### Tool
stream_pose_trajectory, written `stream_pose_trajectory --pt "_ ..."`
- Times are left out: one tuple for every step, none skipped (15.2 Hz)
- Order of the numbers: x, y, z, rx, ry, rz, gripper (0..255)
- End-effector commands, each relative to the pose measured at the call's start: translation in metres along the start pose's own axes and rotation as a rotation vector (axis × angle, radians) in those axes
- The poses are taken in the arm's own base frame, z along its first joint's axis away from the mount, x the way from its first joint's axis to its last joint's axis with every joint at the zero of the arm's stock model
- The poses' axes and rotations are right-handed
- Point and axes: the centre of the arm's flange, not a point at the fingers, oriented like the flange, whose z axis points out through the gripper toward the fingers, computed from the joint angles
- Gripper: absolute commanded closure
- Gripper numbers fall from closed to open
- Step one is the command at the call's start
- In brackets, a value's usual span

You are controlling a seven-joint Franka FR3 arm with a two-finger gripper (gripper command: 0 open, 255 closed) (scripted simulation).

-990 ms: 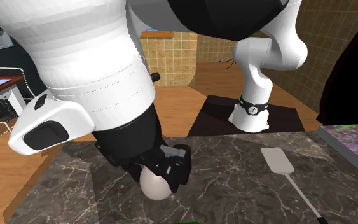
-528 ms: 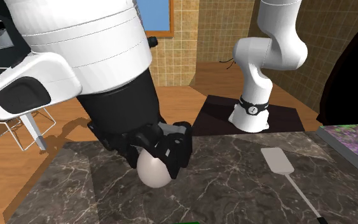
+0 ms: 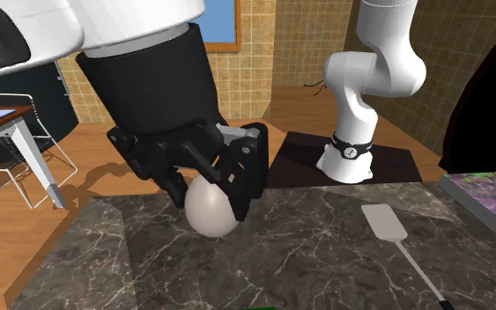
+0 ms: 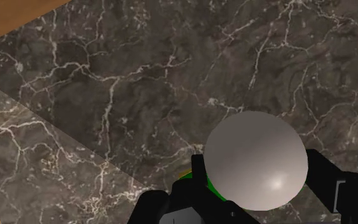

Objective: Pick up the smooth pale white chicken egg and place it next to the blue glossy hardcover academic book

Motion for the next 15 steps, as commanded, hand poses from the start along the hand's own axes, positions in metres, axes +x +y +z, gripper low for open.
stream_pose_trajectory --pt "-0.002 -0.001 -0.011 0.0 0.0 0.0 255" --pt "-0.002 -0.001 -0.012 0.0 0.0 0.0 255" --pt "-0.009 -0.012 -0.01 0.0 0.0 0.0 255" --pt "-0.015 -0.023 -0.007 0.0 0.0 0.0 255" --pt "-0.021 -0.035 -0.005 0.0 0.0 0.0 255" --pt "-0.028 -0.046 -0.002 0.0 0.0 0.0 255" --pt "-0.034 -0.057 0.0 0.0 0.0 0.0 255" --pt "-0.04 -0.069 0.003 0.0 0.0 0.0 255" --pt "-0.047 -0.08 0.005 0.0 0.0 0.0 255" --pt "-0.053 -0.091 0.007 0.0 0.0 0.0 255" --pt "-0.059 -0.103 0.01 0.0 0.0 0.0 255" --pt "-0.066 -0.114 0.012 0.0 0.0 0.0 255" --pt "-0.072 -0.125 0.015 0.0 0.0 0.0 255" --pt "-0.078 -0.137 0.017 0.0 0.0 0.0 255" --pt "-0.084 -0.148 0.02 0.0 0.0 0.0 255"
